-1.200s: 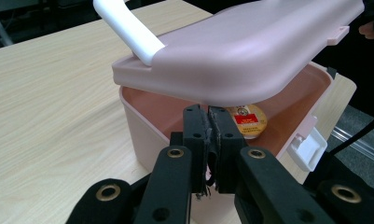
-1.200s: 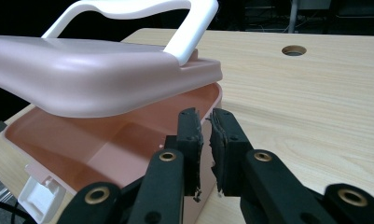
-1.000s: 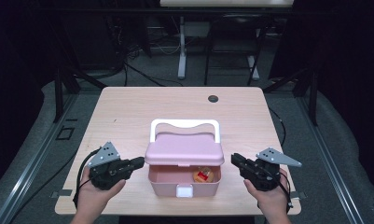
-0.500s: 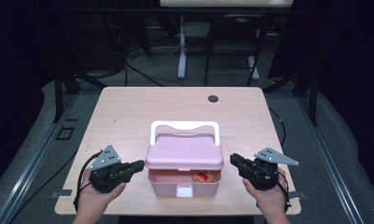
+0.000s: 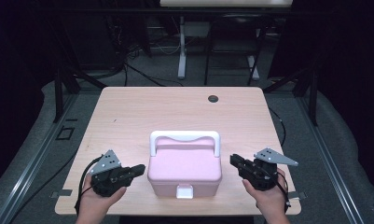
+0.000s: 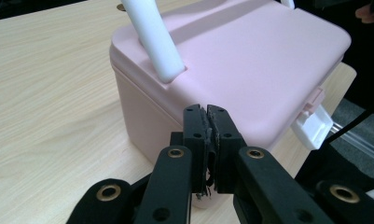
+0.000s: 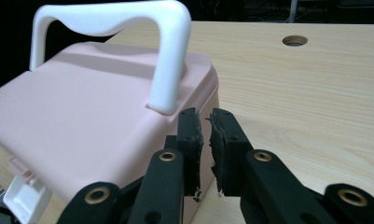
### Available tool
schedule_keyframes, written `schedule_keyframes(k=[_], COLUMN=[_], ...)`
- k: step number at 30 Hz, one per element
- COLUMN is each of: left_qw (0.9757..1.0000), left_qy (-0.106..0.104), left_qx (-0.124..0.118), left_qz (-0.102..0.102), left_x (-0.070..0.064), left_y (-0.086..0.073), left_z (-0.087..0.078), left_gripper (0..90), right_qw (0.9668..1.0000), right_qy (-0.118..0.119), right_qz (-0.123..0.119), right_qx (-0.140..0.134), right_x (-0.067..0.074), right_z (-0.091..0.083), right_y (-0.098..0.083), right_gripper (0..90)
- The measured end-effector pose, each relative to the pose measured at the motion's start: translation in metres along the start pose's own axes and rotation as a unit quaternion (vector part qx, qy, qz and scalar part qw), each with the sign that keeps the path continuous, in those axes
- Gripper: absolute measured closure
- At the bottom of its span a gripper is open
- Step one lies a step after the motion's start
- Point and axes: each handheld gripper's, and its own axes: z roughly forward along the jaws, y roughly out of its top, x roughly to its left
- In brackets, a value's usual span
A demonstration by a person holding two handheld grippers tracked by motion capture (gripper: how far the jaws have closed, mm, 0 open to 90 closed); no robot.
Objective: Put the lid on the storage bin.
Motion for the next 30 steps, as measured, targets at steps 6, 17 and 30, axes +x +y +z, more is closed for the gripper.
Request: schedule_keyframes(k=[6, 17, 30], left_qw=[1.0, 0.9998, 0.9986], left_qy=[0.003, 0.012, 0.04], left_qx=[0.006, 0.004, -0.021], left_qz=[-0.003, -0.016, -0.026], left_x=[0.002, 0.01, 0.026], left_y=[-0.003, -0.005, 0.01], left_z=[0.003, 0.004, 0.003], left_gripper=[86.9, 84.7, 74.1], right_qw=[1.0, 1.0, 1.0], right_qy=[0.001, -0.002, -0.006], right_qz=[-0.001, -0.002, -0.001], right_qx=[0.0, 0.005, 0.0], right_x=[0.0, 0.0, -0.002], right_z=[0.0, 0.002, 0.002], right_y=[0.0, -0.002, 0.0], right_gripper=[81.6, 81.6, 81.5])
